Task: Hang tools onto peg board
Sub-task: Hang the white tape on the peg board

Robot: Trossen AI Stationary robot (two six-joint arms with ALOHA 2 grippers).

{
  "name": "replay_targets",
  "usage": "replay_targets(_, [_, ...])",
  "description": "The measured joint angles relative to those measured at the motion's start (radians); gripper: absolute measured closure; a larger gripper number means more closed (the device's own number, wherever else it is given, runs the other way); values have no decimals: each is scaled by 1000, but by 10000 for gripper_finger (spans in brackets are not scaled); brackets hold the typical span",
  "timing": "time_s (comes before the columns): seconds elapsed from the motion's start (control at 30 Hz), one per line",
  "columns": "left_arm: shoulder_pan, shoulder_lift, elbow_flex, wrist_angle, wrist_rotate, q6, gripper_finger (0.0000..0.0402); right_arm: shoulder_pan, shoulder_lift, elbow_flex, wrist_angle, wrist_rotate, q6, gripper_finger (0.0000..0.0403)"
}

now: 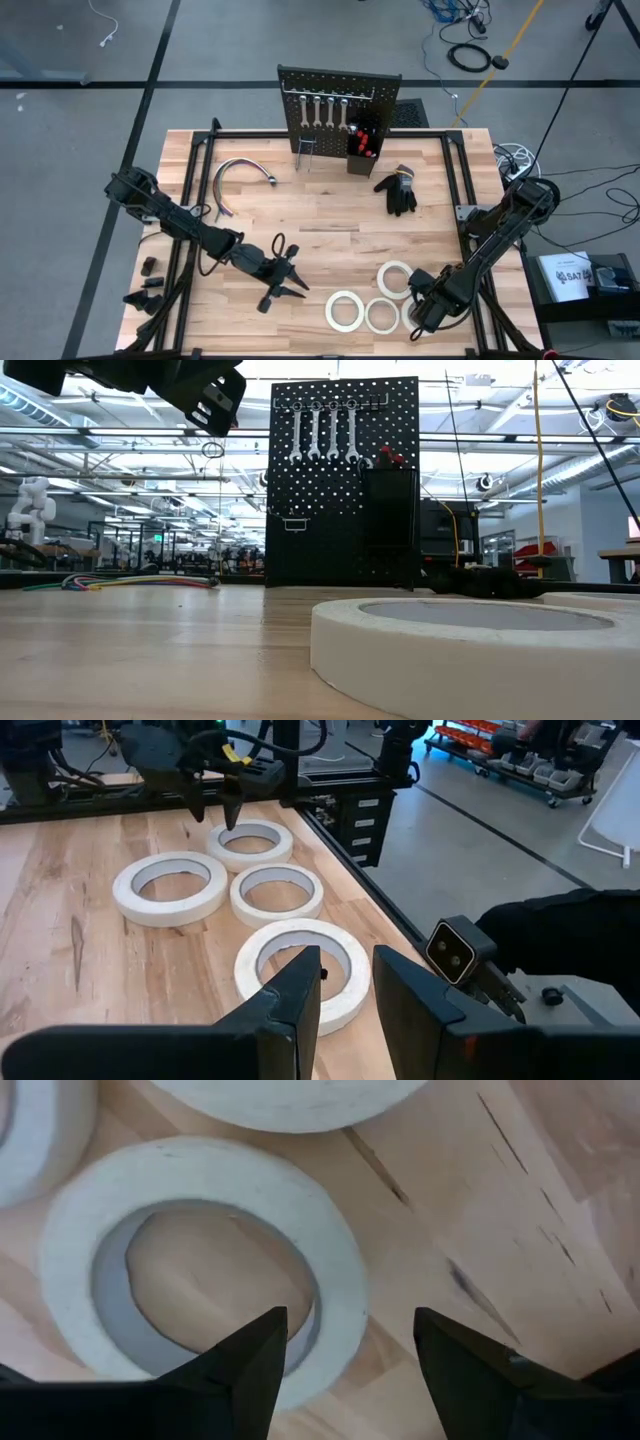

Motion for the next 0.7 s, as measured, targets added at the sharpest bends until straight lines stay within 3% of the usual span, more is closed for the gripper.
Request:
replay_targets(0.37, [0,0,0,0,1,0,306,19,34,-38,87,-2,48,205])
replay_targets(0.47, [0,0,0,0,1,-1,306,34,67,-38,110,-22,47,236])
replay_targets(0.63, [1,0,0,0,1,-23,306,38,84,-33,127,-67,51,338])
replay_targets(0.7, [4,0,0,1,-25,-50,306,39,85,-23,100,-66,50,339])
